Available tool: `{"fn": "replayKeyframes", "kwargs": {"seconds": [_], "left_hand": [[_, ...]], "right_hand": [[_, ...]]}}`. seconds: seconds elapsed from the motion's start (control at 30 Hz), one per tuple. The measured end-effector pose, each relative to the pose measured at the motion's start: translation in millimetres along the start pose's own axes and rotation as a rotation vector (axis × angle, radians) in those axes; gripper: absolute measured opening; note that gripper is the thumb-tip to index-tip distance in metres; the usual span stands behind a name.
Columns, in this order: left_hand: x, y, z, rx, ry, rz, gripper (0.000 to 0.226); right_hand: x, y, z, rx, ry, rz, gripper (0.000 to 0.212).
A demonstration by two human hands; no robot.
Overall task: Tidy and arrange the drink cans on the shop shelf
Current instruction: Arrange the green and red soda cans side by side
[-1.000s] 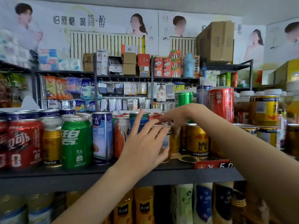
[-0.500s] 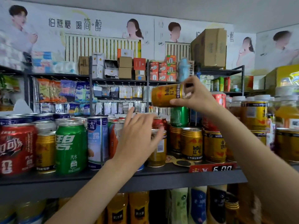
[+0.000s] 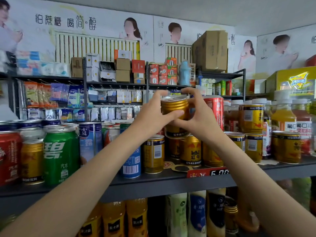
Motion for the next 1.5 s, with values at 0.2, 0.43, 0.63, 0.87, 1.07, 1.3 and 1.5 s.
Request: {"fn": "replayKeyframes", "kwargs": {"seconds": [0.2,0.43,0.63,0.87,1.07,1.3,1.5], "left_hand": [[-2.1,16.7,5.8,-0.103,-0.1,-0.605,0.028],[-24.8,5.0,36.5,-0.273,-0.126,-0.768,0.022],[-32.4,6.2,40.7,-0.222,-0.181,-0.791,0.017],[-33.8,3.1,41.8,-0.112,-0.233,-0.845,0.015],[-37.4,2.4,42.3,-0.097,-0.218,-0.845,0.014],[-28.7,6.4,38.4,-0.087,-0.21,-0.816,0.012],[-18.7,-8.2,37.8,-0.023,-0.207,-0.75,0.019]], "right_hand": [[12.7,-9.3,-15.2,-0.041,-0.1,0.146,0.062],[21.0,-33.1,-37.3,-0.117,-0.123,0.366,0.059],[34.0,-59.8,-48.1,-0.281,-0.293,0.454,0.062],[52.8,-69.9,-40.8,-0.359,-0.429,0.573,0.05],[50.9,-75.7,-36.2,-0.425,-0.483,0.57,0.017],[23.4,-3.3,-36.5,-0.29,-0.377,0.645,0.017],[39.5,-4.9,2.3,-0.551,-0.43,0.764,0.026]]}}
Point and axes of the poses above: each hand's wrist, its own z-axis away from the middle knuckle, its own y-axis out of the back of the hand, x = y × z, the point moved 5 cm from there along -z, towards the middle knuckle, and after that the axes turned 2 degrees about -x, right-handed, at the moved point
